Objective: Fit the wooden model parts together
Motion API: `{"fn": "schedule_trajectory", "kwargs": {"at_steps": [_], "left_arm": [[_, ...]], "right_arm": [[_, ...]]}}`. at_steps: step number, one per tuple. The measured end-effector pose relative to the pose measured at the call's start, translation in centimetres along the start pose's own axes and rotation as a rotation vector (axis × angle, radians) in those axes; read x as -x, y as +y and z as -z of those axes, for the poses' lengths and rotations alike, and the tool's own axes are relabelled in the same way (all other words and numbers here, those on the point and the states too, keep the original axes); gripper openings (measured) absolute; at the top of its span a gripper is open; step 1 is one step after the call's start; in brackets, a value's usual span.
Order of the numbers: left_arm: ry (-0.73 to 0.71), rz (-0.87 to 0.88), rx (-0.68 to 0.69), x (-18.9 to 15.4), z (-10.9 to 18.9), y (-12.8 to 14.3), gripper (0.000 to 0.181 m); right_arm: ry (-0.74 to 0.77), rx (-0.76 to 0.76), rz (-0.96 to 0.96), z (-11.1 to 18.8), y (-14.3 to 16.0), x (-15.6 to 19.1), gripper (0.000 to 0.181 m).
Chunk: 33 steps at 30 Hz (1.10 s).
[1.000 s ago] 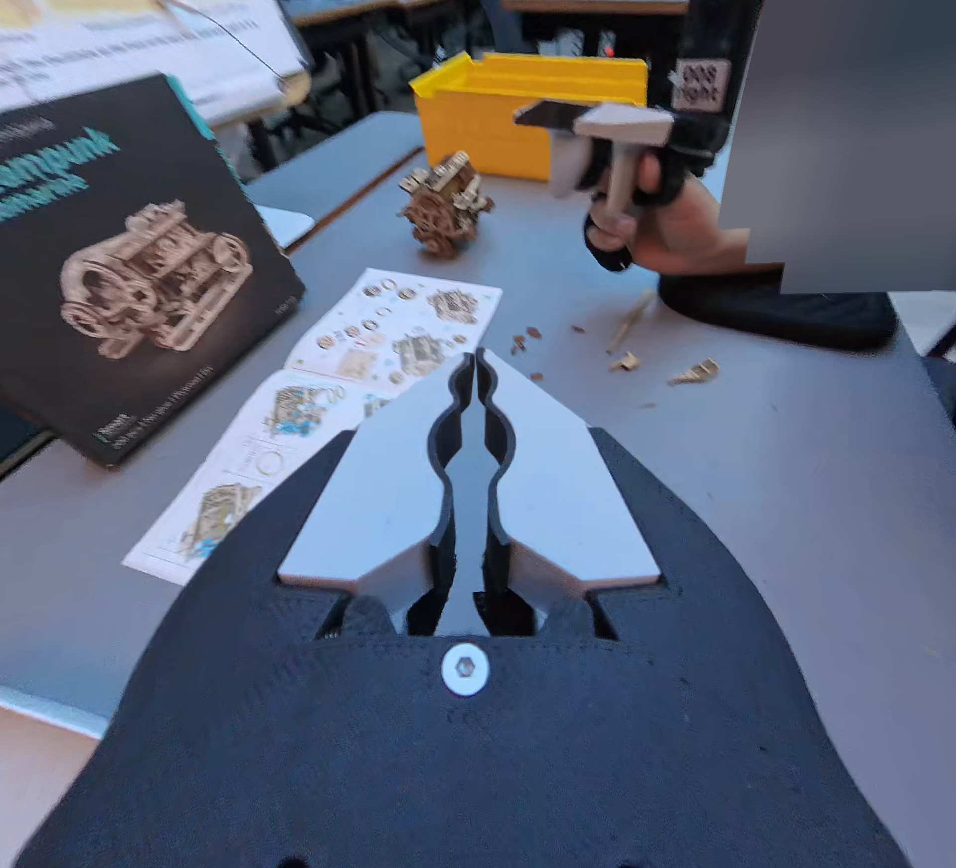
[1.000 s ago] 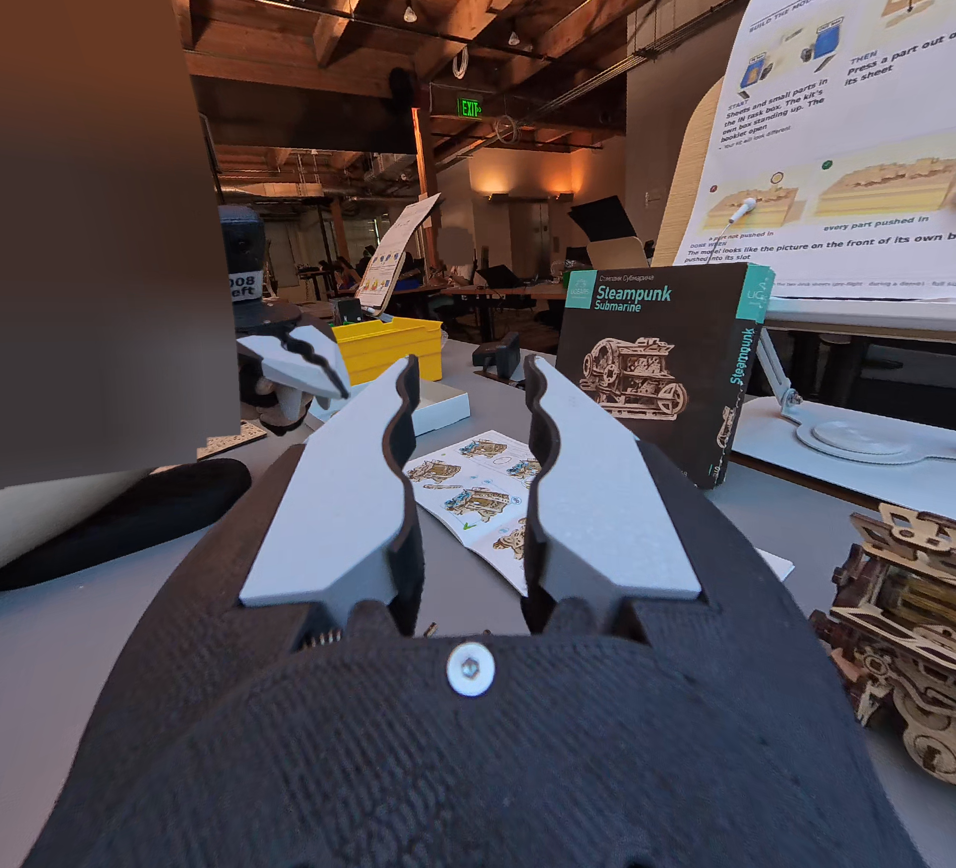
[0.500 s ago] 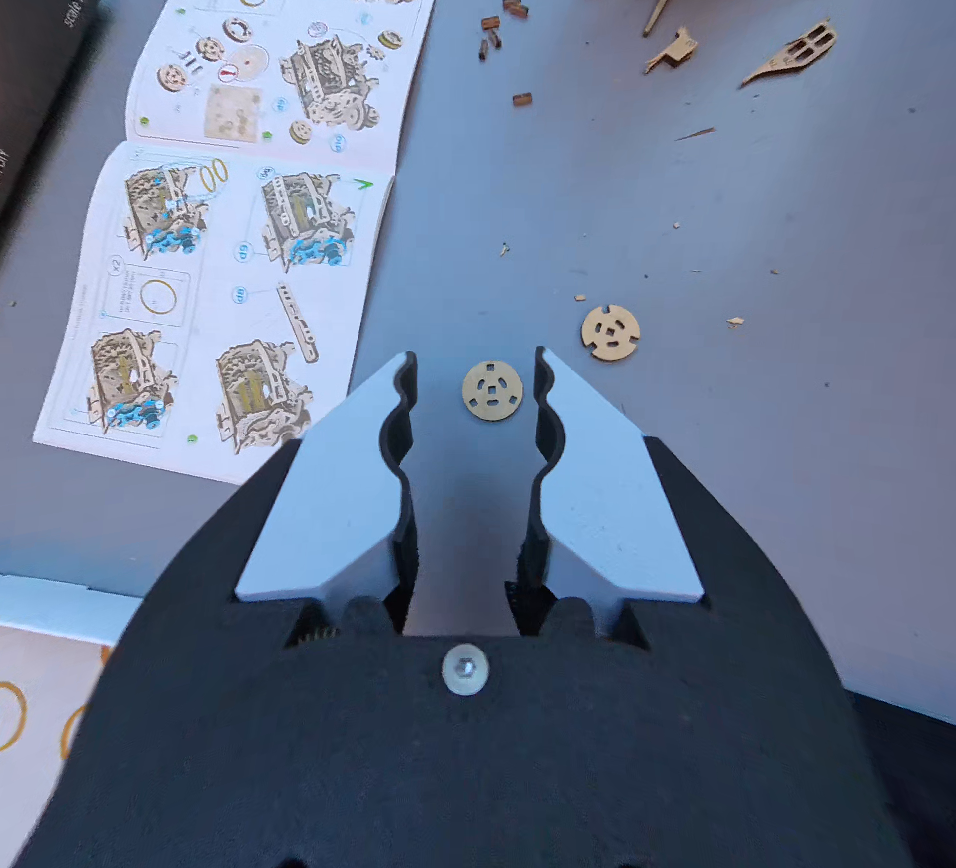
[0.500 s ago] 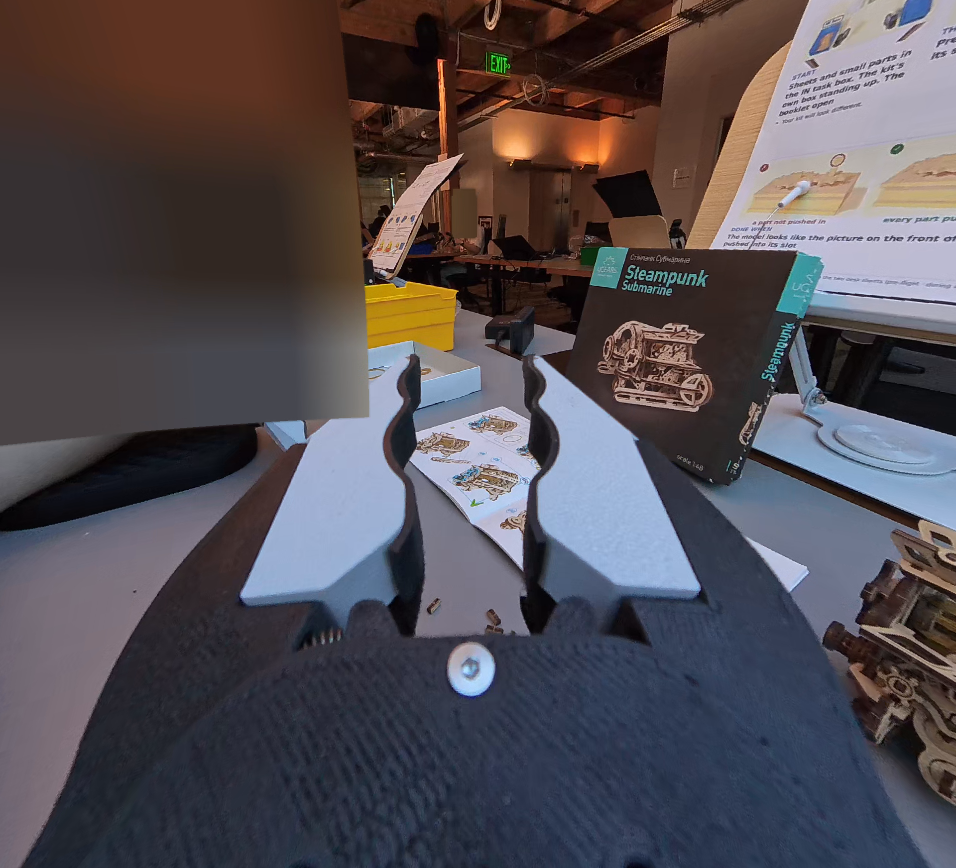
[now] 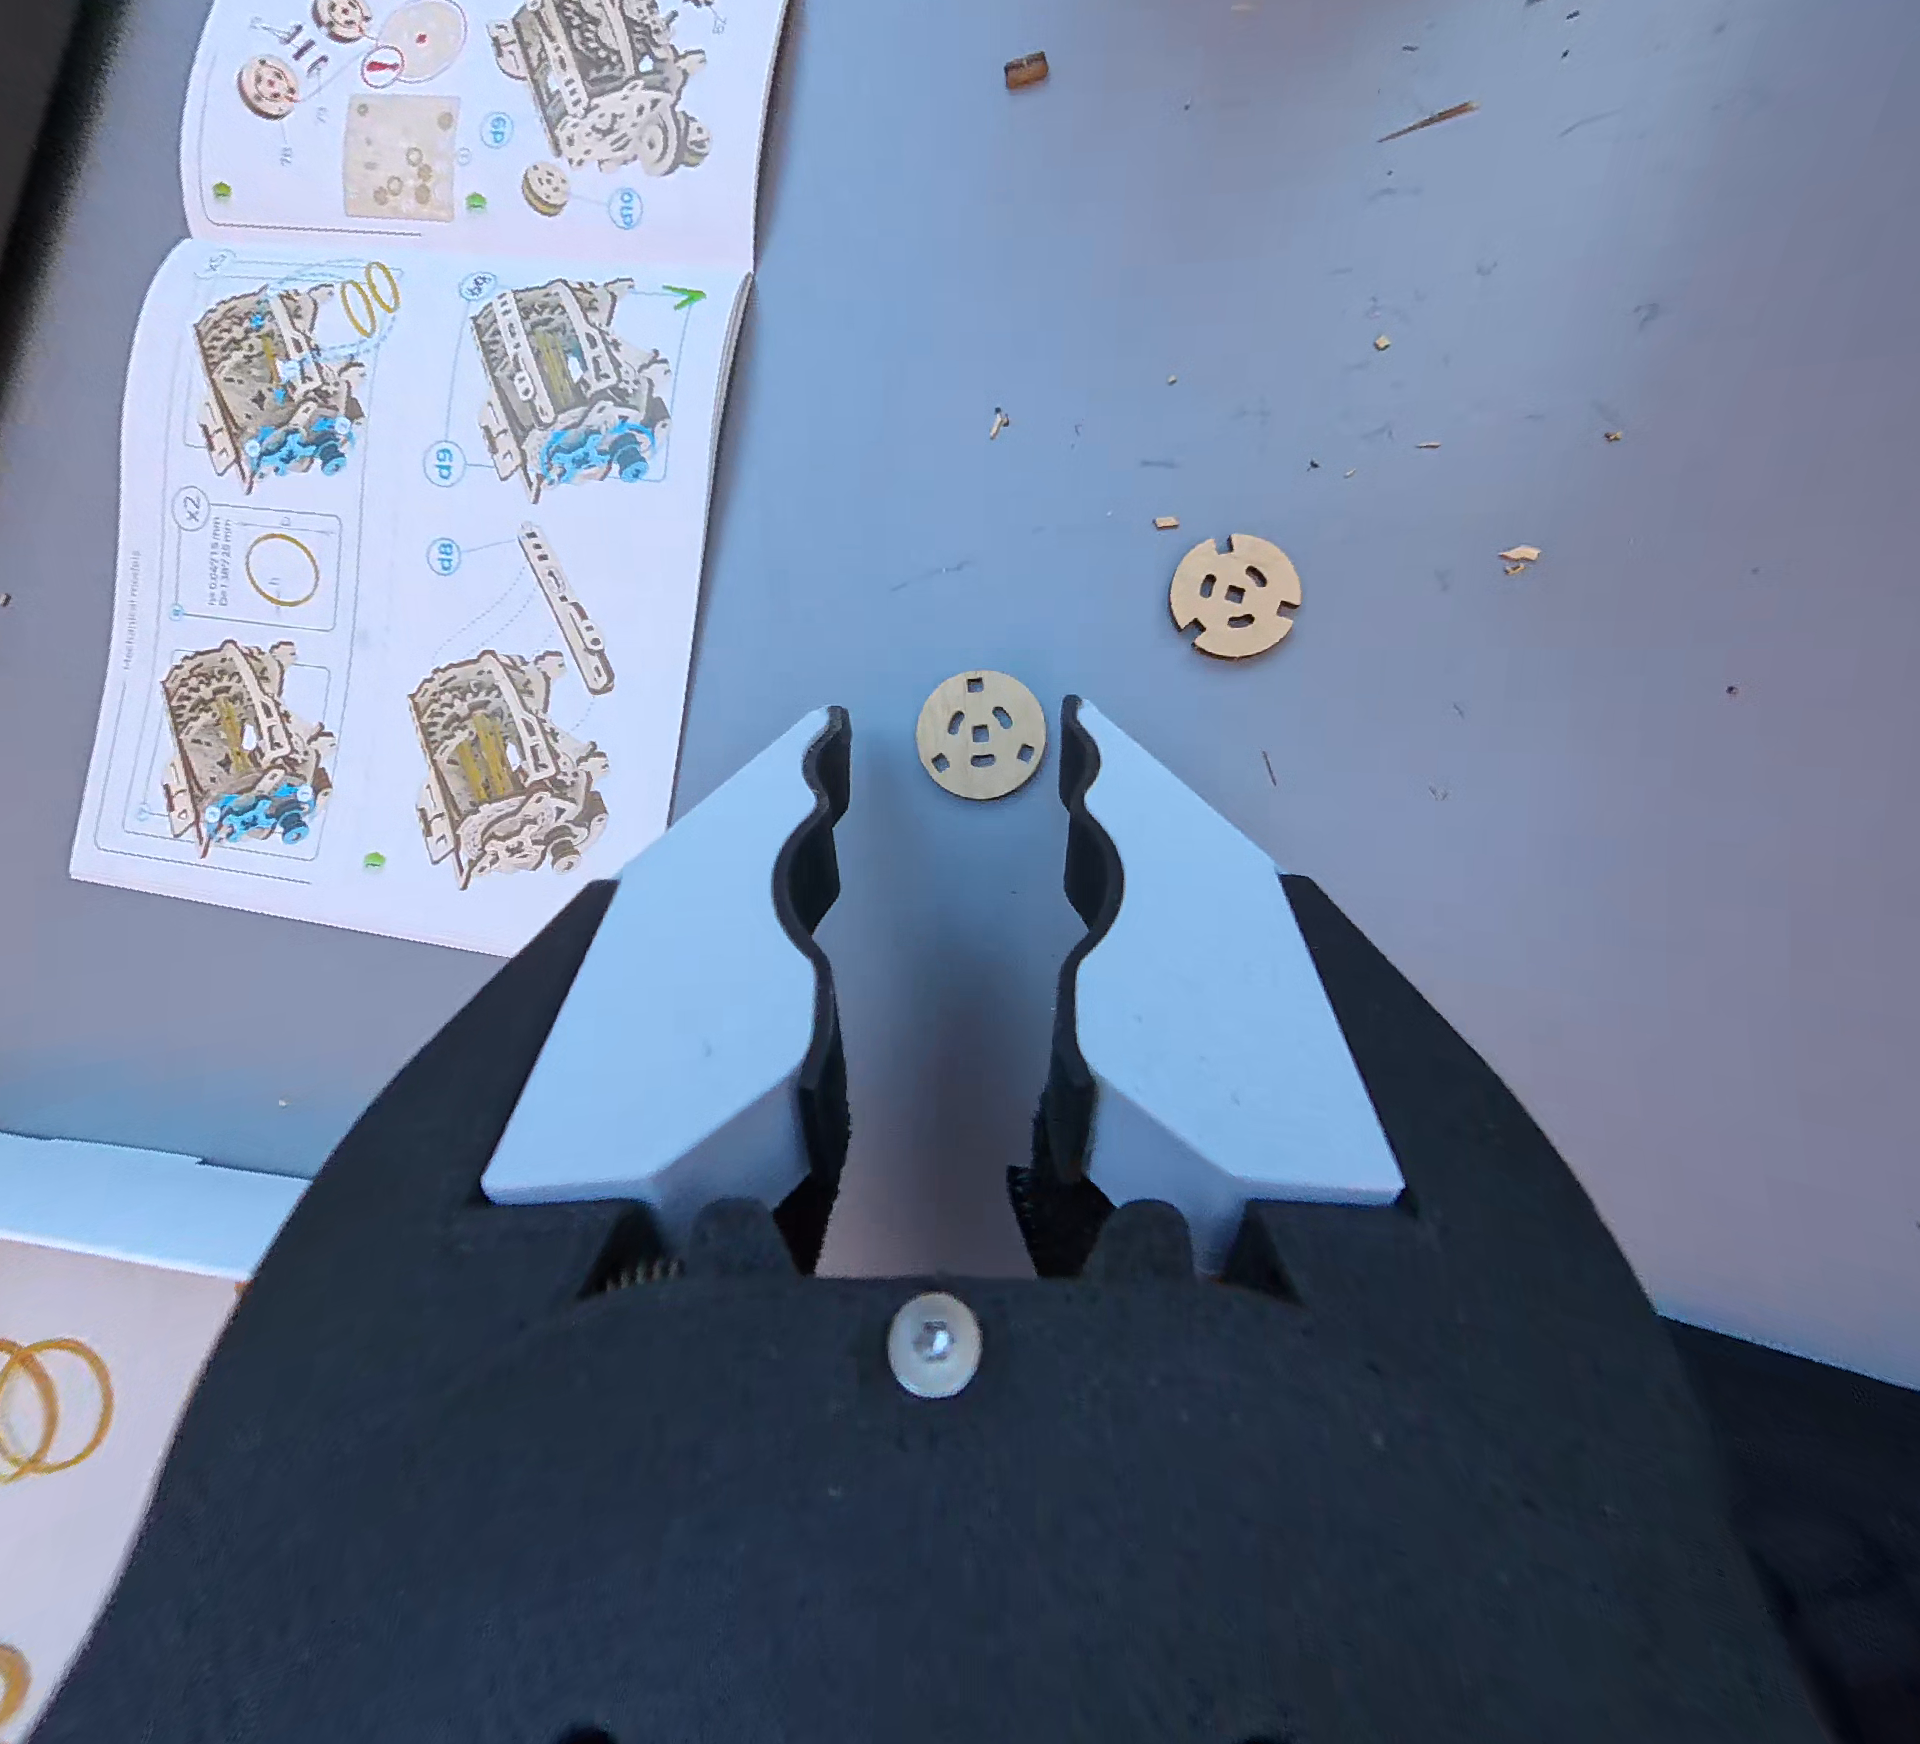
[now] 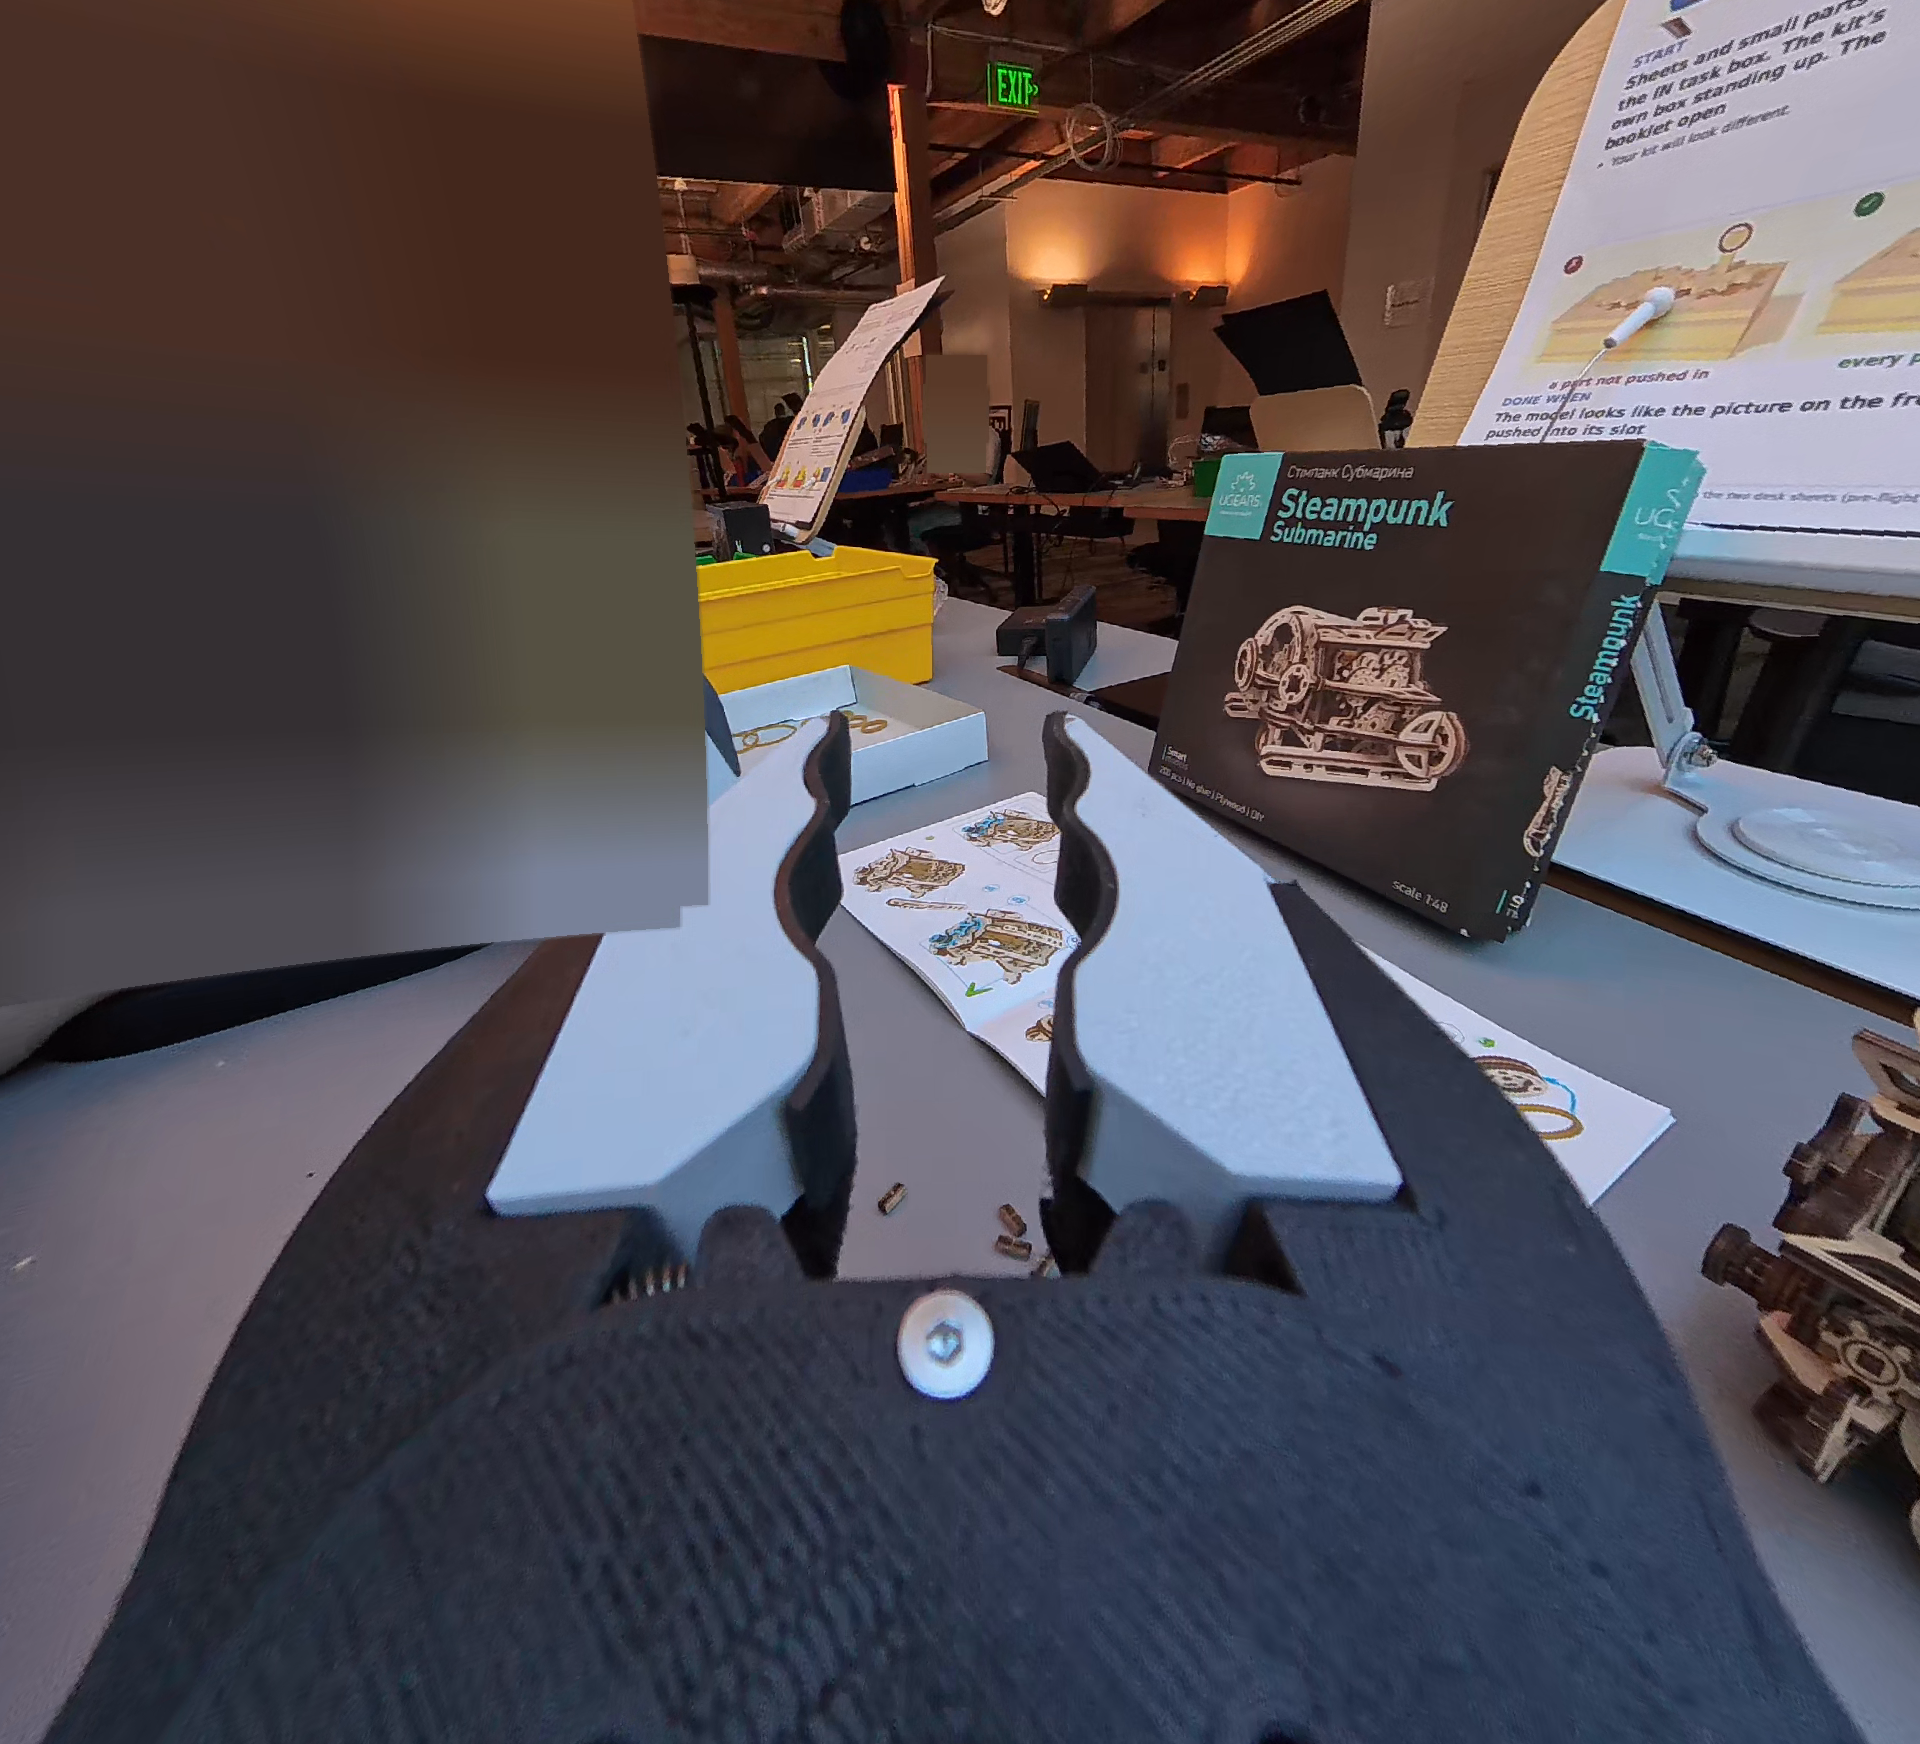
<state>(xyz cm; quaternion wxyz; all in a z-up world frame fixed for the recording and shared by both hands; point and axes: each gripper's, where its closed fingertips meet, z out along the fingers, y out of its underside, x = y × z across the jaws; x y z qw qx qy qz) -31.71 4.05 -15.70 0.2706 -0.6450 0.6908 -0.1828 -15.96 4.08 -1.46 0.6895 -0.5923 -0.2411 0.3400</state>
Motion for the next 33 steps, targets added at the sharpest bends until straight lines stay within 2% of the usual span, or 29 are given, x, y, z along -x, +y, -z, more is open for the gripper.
{"fn": "schedule_trajectory", "kwargs": {"at_steps": [12, 21, 25, 33], "left_arm": [[0.058, 0.039, 0.001, -0.4, -0.5, 0.4, 0.024], [0.082, 0.011, -0.011, -0.8, -0.7, -0.4, 0.024], [0.082, 0.066, -0.106, -0.2, -0.4, -2.3, 0.024], [0.305, 0.410, -0.378, 0.1, 0.1, -7.4, 0.024]], "right_arm": [[0.007, -0.002, -0.039, 0.1, 0.0, -0.5, 0.034], [0.000, 0.010, -0.052, 0.0, 0.3, -0.5, 0.032], [-0.005, 0.021, -0.051, -0.2, 0.6, -0.4, 0.032], [-0.039, 0.066, -0.020, -0.6, 1.3, 0.4, 0.032]]}}
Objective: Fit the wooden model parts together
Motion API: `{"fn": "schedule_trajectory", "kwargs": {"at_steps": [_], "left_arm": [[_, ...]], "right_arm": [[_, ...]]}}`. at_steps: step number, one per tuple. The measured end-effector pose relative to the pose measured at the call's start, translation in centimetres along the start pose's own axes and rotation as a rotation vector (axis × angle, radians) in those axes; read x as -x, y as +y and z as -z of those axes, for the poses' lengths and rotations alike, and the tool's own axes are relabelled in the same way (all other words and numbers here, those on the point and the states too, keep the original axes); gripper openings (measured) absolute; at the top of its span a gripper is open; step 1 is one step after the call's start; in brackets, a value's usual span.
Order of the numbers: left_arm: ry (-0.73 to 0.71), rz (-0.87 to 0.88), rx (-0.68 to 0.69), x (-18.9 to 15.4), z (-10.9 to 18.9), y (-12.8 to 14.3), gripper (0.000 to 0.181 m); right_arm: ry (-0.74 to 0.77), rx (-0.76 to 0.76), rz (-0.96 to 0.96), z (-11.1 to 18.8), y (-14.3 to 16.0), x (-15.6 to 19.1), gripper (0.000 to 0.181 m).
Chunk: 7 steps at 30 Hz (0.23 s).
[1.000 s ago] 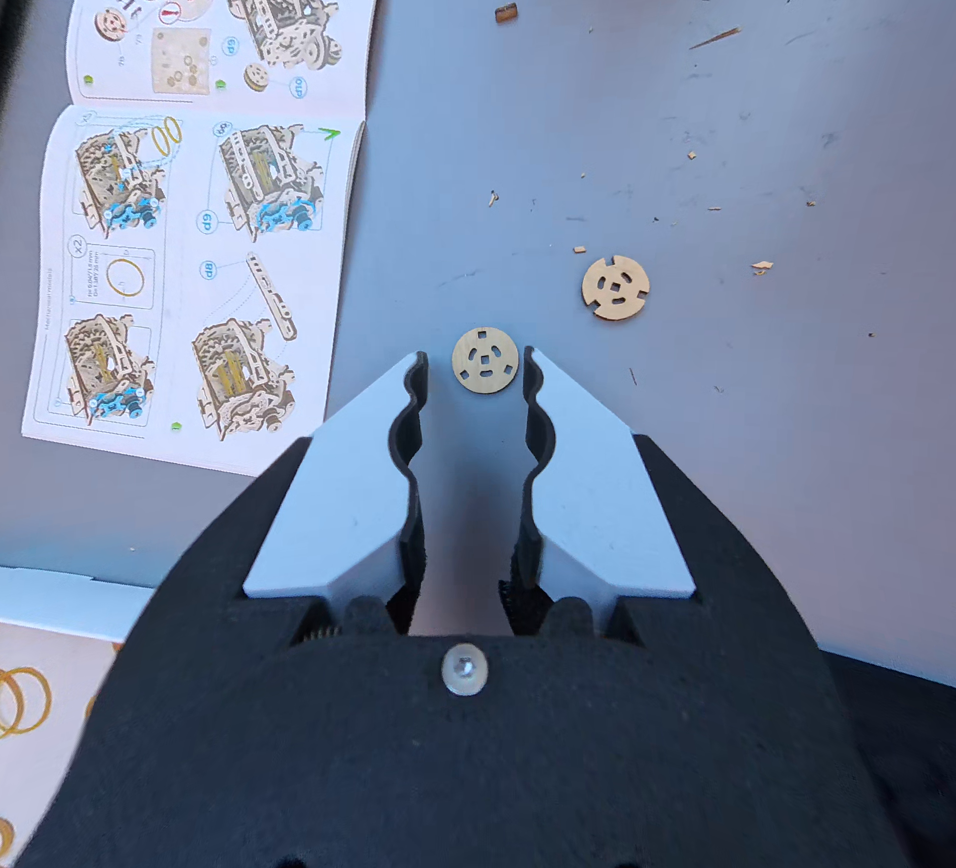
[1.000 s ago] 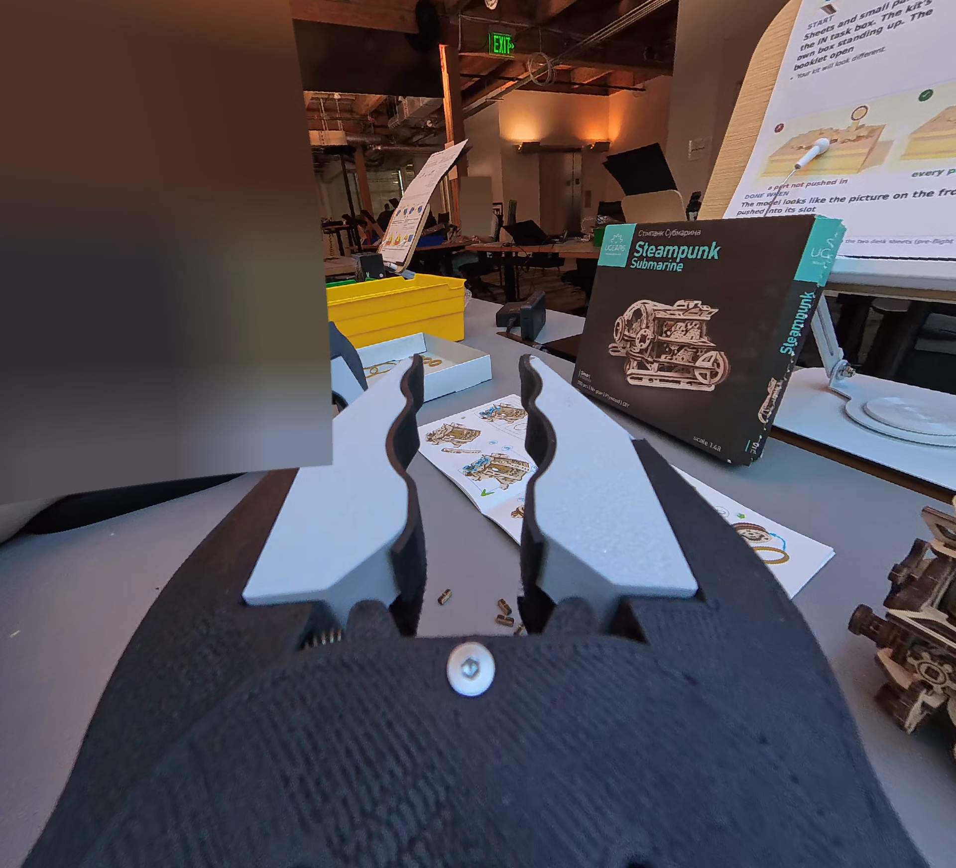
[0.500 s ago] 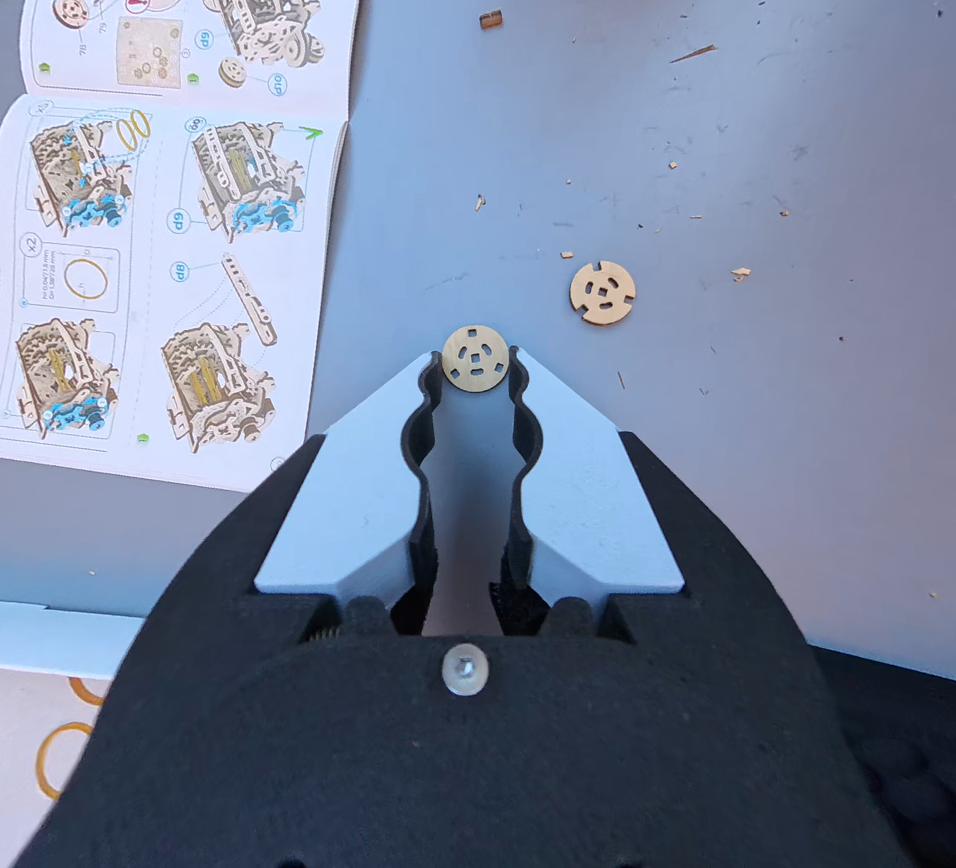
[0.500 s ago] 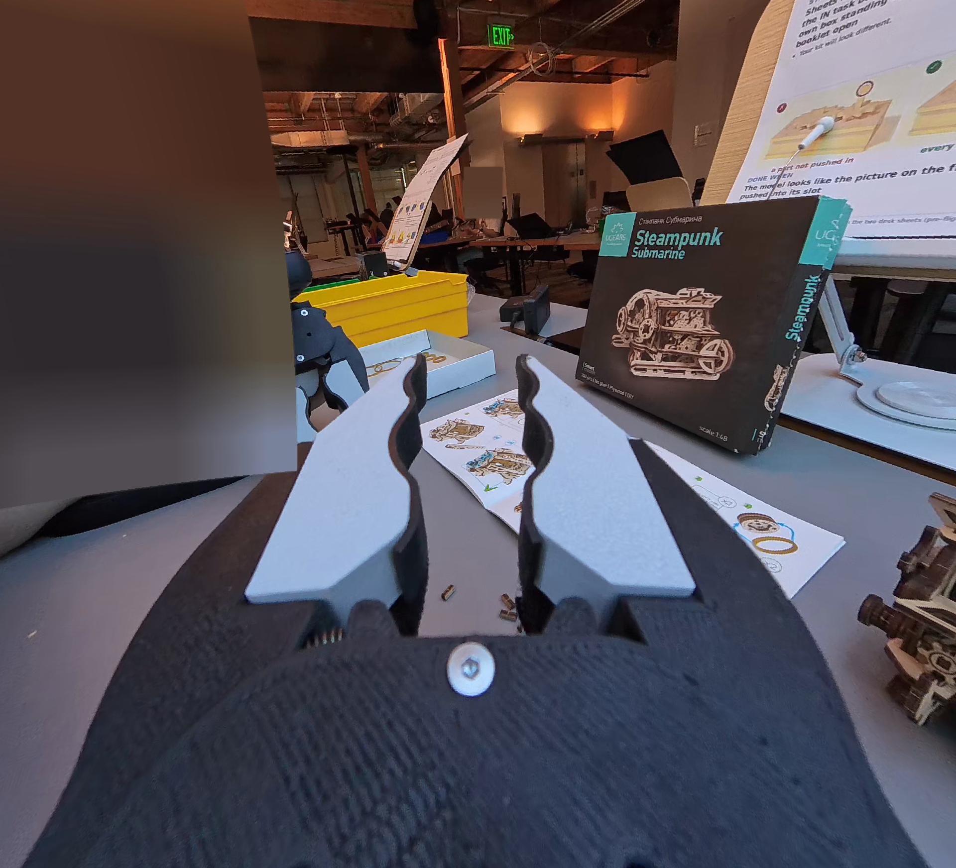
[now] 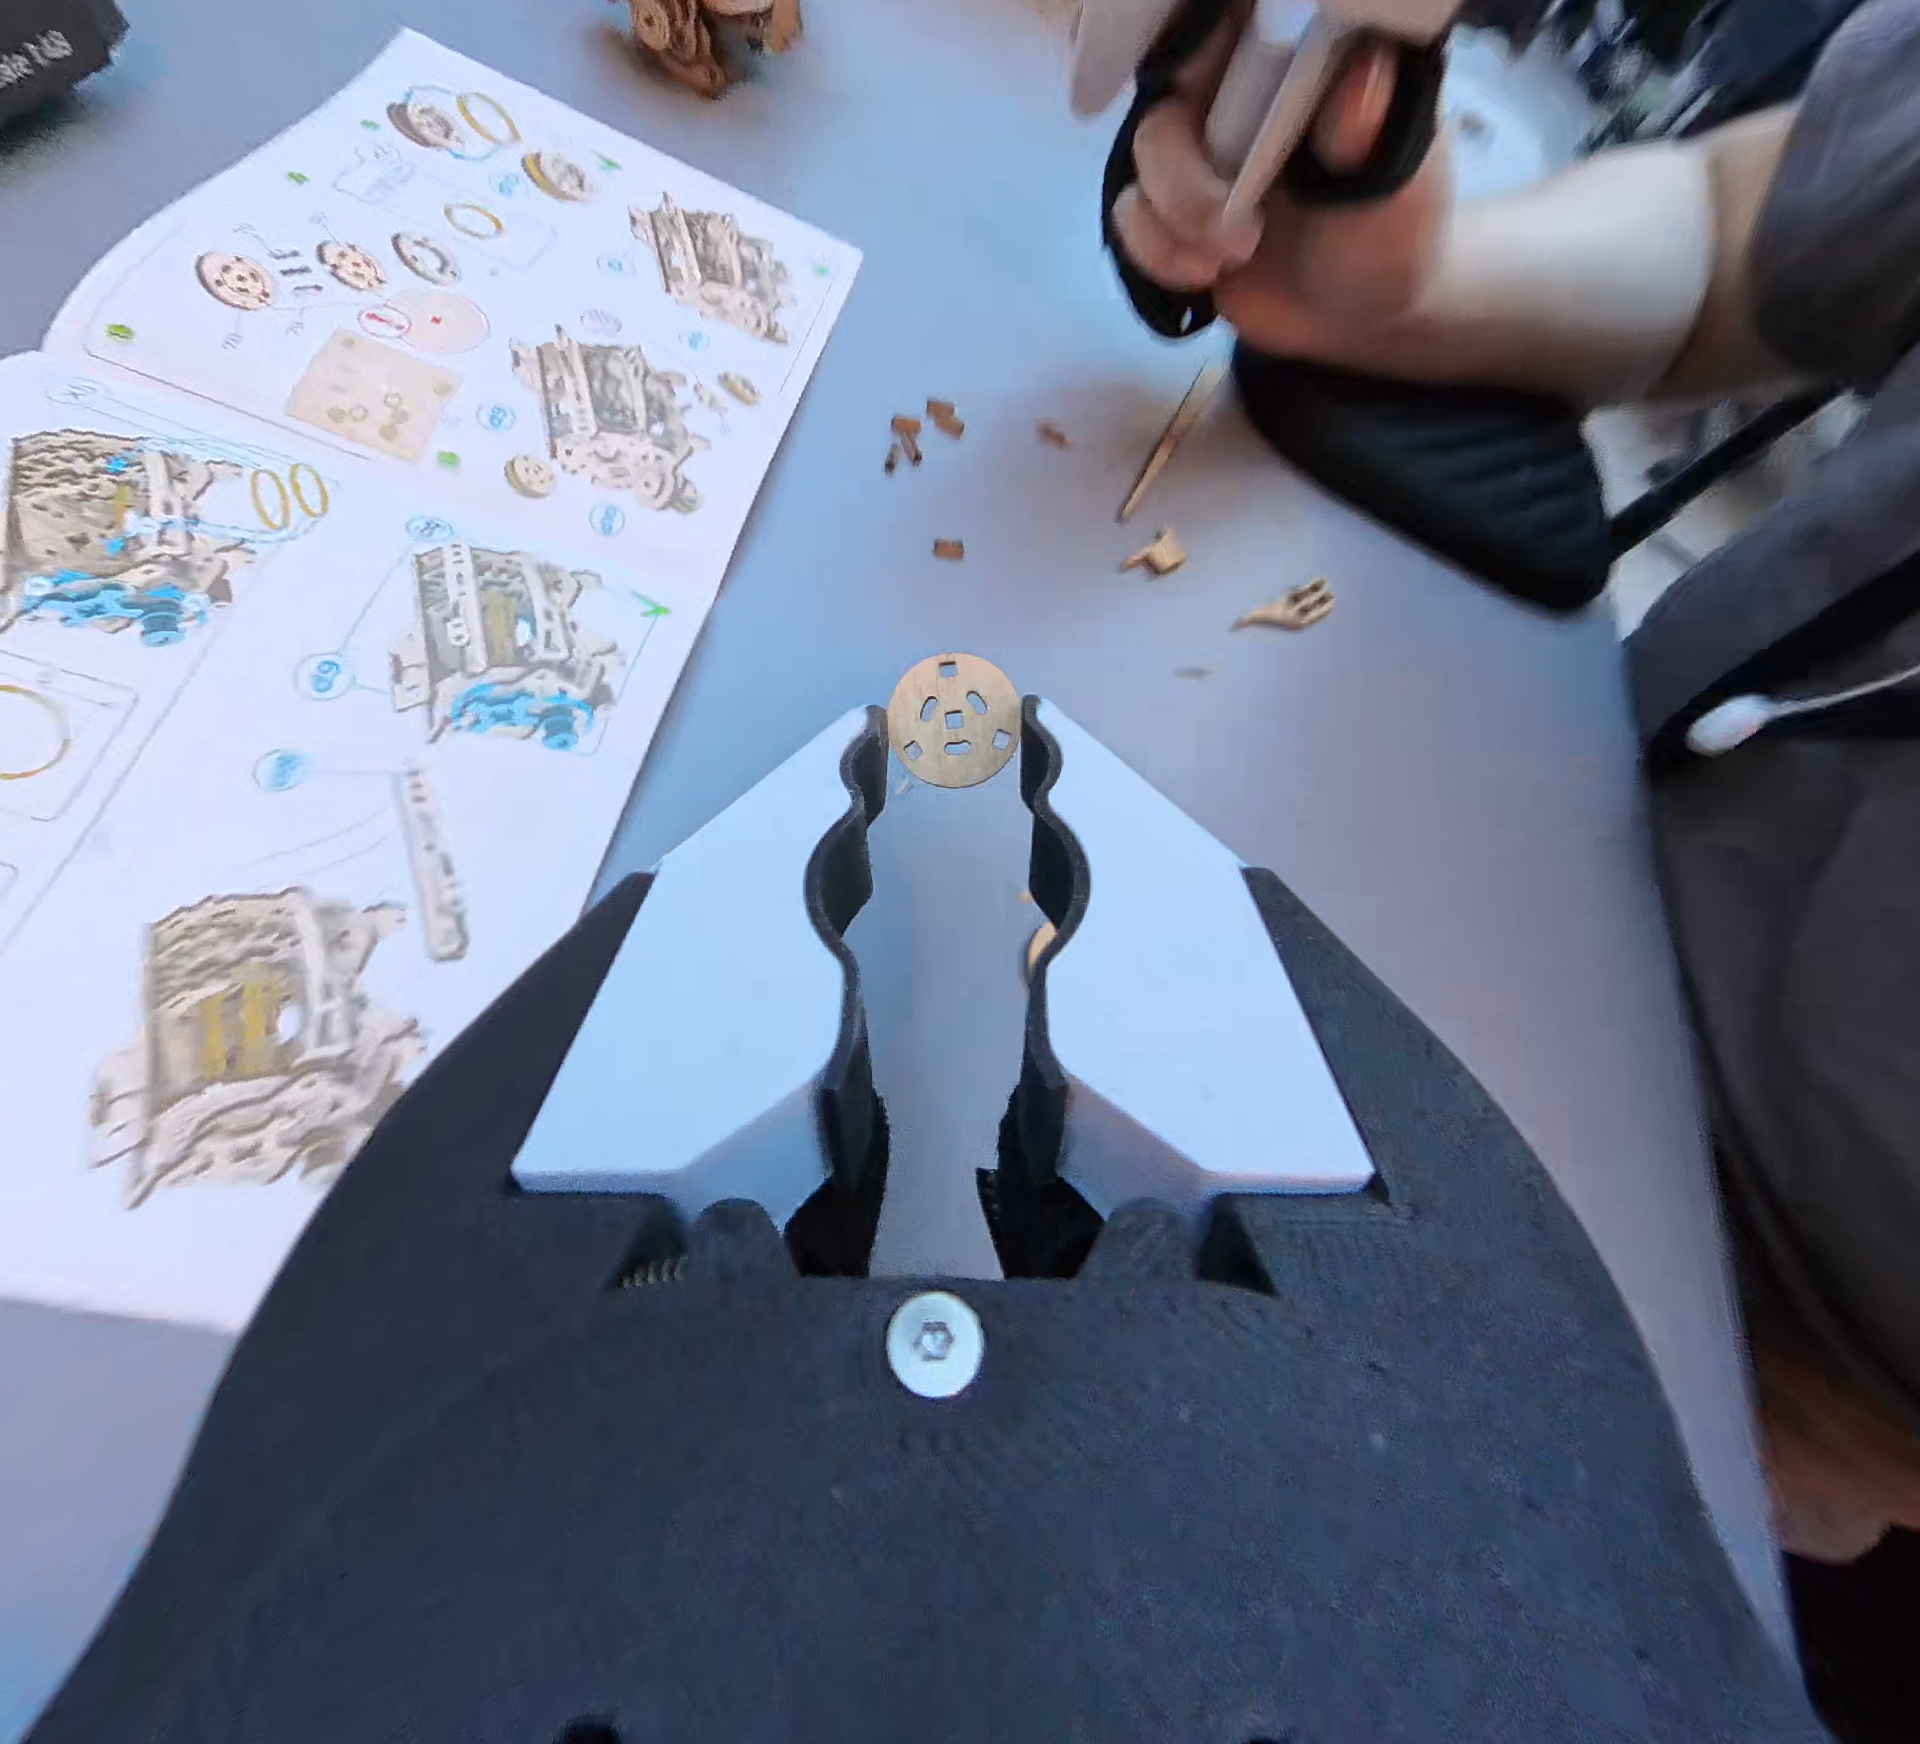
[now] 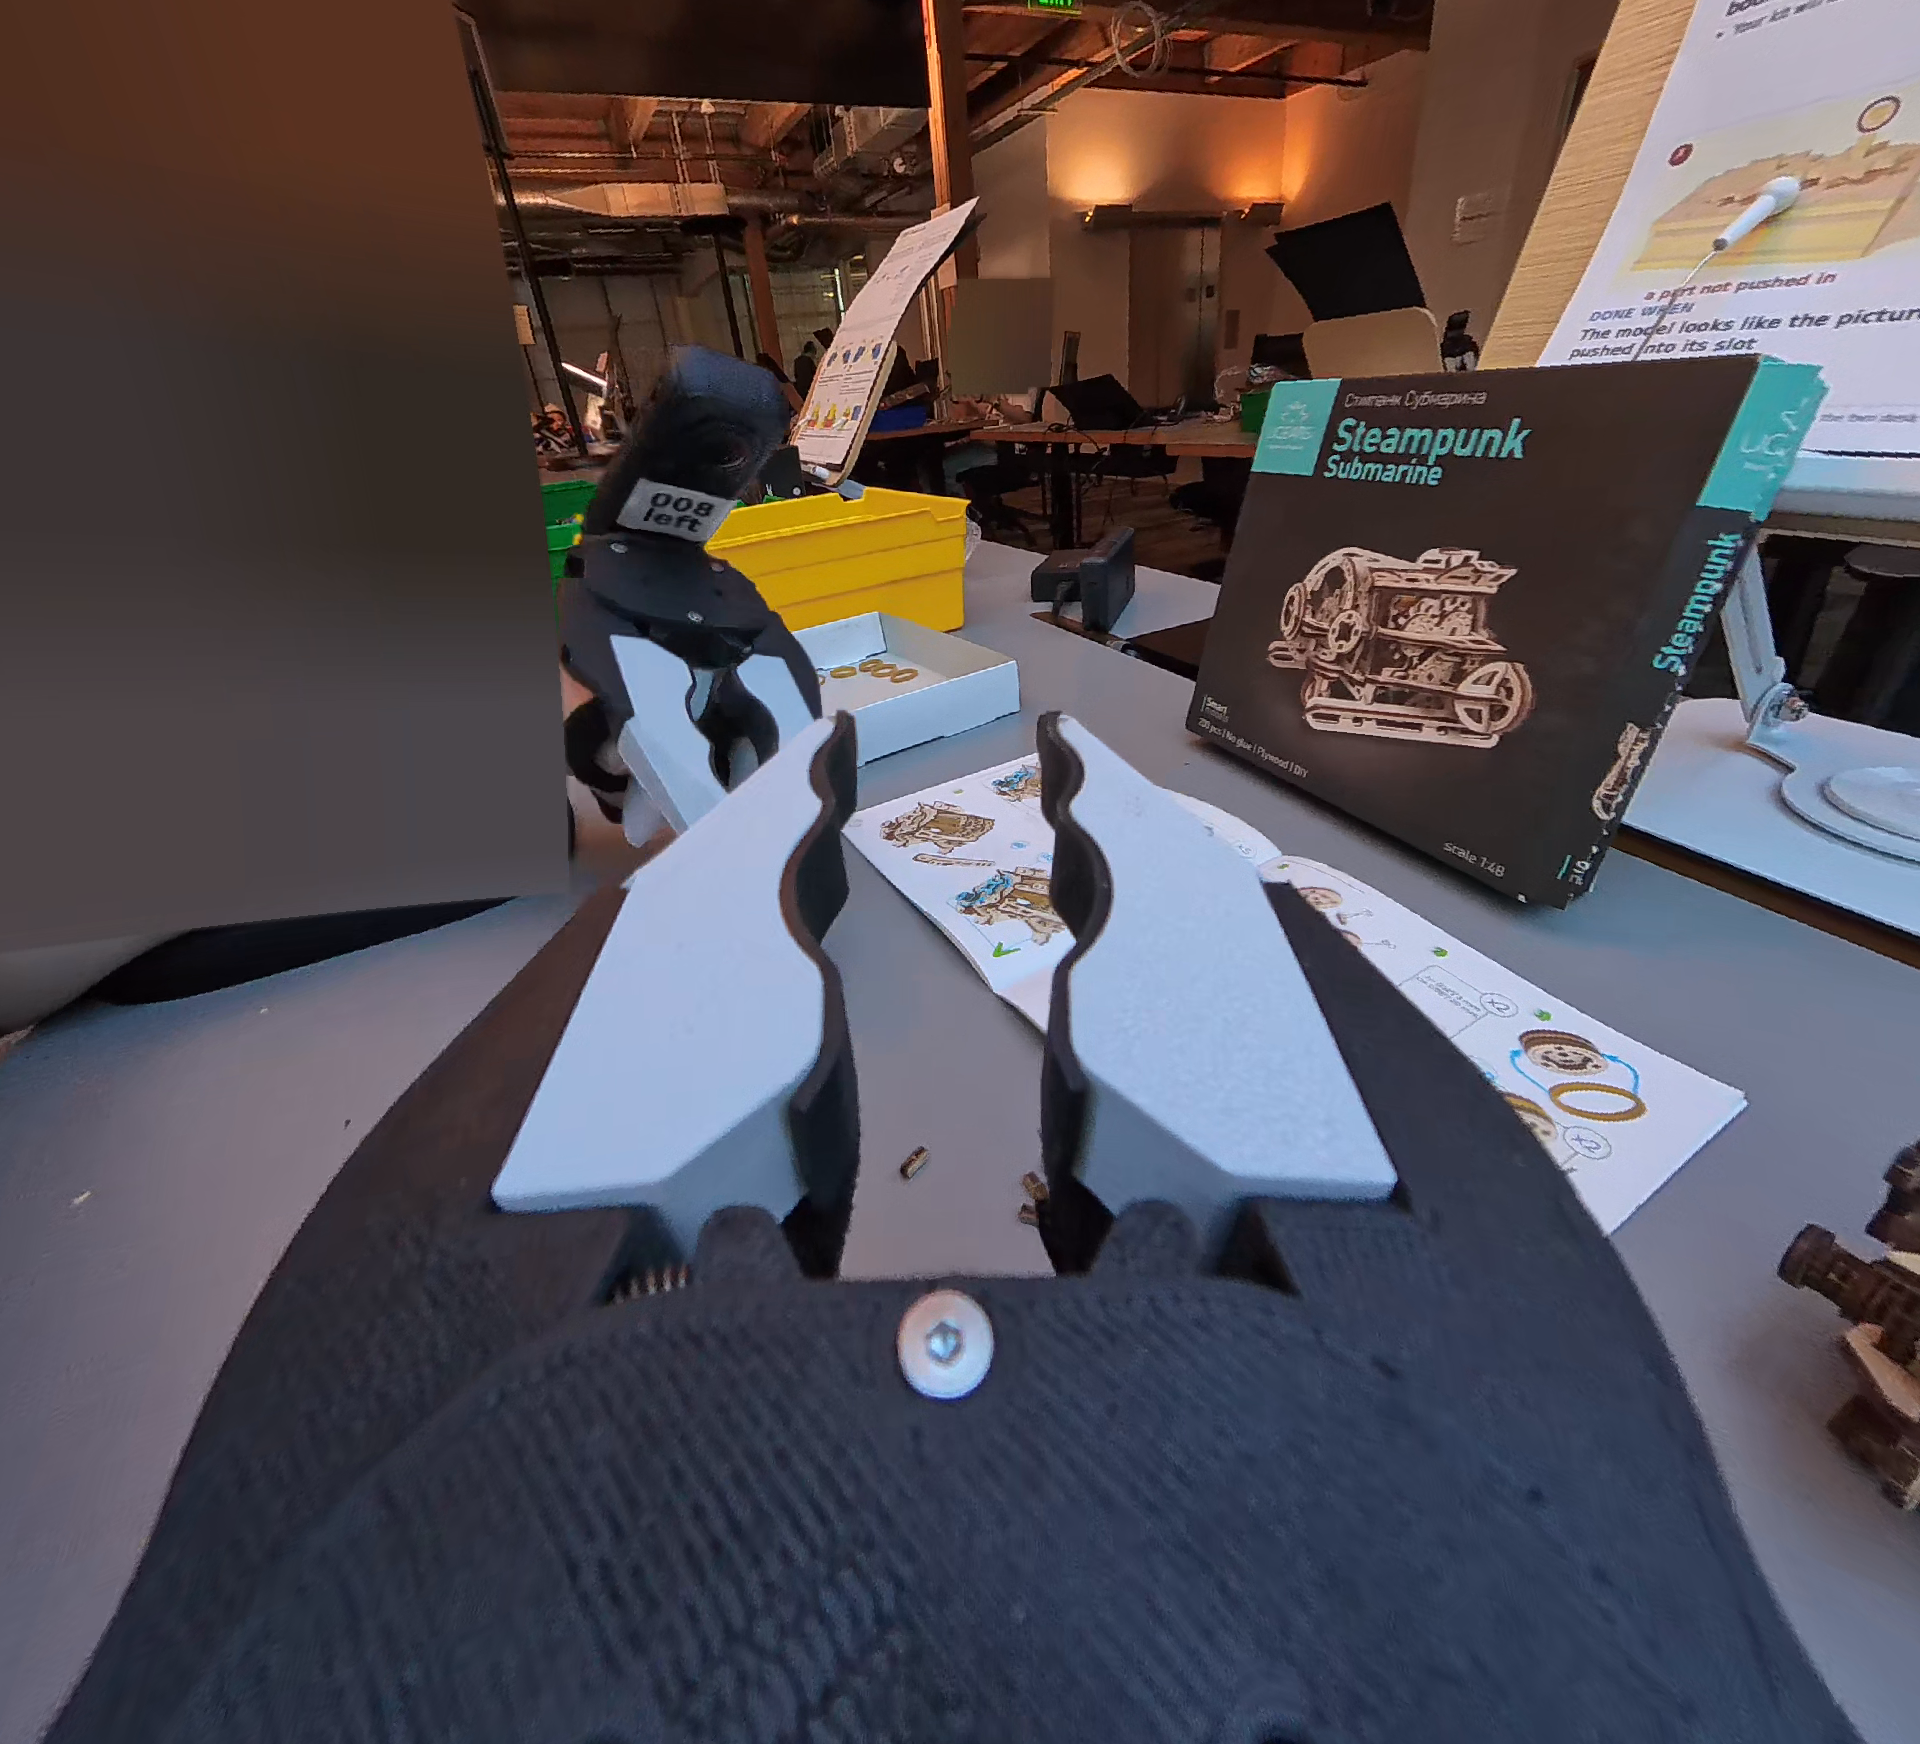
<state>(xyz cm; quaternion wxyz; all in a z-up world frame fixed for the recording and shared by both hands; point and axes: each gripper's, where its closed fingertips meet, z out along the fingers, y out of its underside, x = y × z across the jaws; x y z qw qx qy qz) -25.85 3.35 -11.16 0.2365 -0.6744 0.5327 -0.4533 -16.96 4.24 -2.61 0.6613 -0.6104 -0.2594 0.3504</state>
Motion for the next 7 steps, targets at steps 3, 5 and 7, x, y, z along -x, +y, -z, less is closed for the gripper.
{"fn": "schedule_trajectory", "kwargs": {"at_steps": [3, 5, 7], "left_arm": [[0.123, 0.114, -0.116, -1.4, -0.6, -2.1, 0.024], [0.188, 0.219, -0.222, -2.0, -0.9, -3.9, 0.024], [0.311, 0.396, -0.375, -2.7, -0.6, -6.1, 0.024]], "right_arm": [[-0.027, 0.040, 0.022, -0.4, 0.6, 0.6, 0.033], [-0.048, 0.065, 0.050, -0.7, 1.0, 1.2, 0.034], [-0.068, 0.062, 0.098, -0.8, 0.9, 1.9, 0.035]]}}
